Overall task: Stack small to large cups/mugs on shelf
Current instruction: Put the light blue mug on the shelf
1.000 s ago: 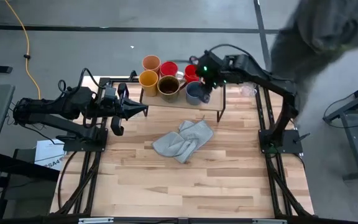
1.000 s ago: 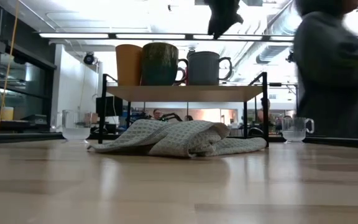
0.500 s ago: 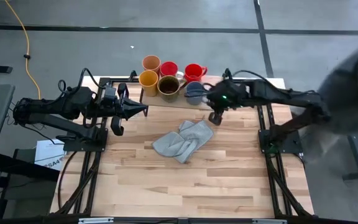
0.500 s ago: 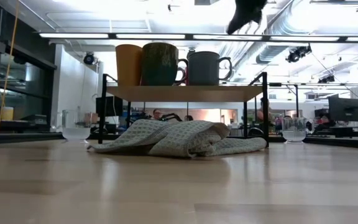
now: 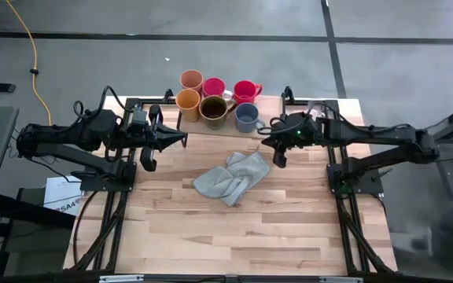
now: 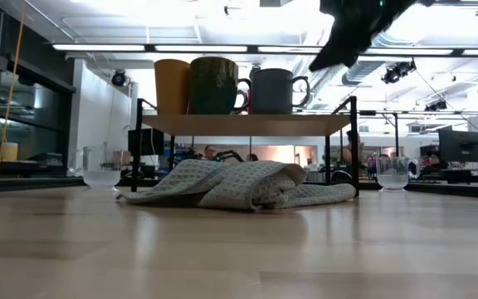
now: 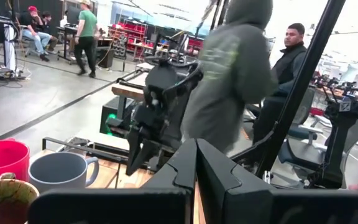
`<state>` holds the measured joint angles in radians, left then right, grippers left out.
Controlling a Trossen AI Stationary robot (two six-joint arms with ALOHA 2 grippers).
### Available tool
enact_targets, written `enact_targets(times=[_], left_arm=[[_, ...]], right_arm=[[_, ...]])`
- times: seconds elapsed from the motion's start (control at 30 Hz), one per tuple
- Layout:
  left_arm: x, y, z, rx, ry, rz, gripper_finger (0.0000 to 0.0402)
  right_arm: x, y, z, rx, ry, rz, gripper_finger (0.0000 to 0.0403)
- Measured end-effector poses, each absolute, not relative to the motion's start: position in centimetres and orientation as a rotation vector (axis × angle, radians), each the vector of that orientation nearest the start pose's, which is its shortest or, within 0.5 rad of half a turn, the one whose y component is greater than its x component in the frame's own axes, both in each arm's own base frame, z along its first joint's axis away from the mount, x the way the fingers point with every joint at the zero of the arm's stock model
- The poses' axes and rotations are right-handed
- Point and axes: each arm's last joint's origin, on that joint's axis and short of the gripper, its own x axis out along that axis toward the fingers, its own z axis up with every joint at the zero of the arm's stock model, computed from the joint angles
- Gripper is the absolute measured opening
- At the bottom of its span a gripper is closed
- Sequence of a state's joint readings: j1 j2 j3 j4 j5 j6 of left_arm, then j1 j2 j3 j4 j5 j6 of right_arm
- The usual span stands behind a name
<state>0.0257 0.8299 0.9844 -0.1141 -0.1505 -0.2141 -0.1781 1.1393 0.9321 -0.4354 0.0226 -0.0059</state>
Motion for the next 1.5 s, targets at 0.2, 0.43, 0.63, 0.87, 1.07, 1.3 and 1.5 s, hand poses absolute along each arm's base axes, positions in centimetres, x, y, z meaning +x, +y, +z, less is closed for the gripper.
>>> enact_targets(times=[0.2, 0.43, 0.63, 0.87, 1.07, 1.3, 1.5], left_arm=[[17.1, 0.9, 39.9, -0.216, -0.059, 0.171, 0.0001], [17.1, 0.9, 39.9, -0.216, -0.059, 0.171, 0.0001], [17.1, 0.9, 39.9, -0.216, -0.059, 0.171, 0.0001], [17.1, 0.9, 39.9, -0.216, -0.059, 0.172, 0.0001], [17.1, 0.9, 39.9, -0.217, -0.059, 0.172, 0.0001], [17.1, 0.9, 39.9, -0.225, -0.060, 0.171, 0.0001], [17.1, 0.9, 39.9, -0.235, -0.061, 0.171, 0.0001]], right_arm=[[23.5, -5.5, 28.4, 0.039, 0.597, -0.209, 0.0000], [23.2, -7.7, 28.8, -0.019, 0.557, -0.274, 0.0000], [23.0, -8.8, 28.7, -0.013, 0.561, -0.303, 0.0000], [23.0, -9.2, 28.8, -0.029, 0.550, -0.313, 0.0000], [23.9, -9.7, 27.8, -0.036, 0.580, -0.311, 0.0000], [25.0, -10.2, 27.2, -0.022, 0.549, -0.326, 0.0000], [25.1, -10.3, 27.4, -0.024, 0.533, -0.337, 0.0000]])
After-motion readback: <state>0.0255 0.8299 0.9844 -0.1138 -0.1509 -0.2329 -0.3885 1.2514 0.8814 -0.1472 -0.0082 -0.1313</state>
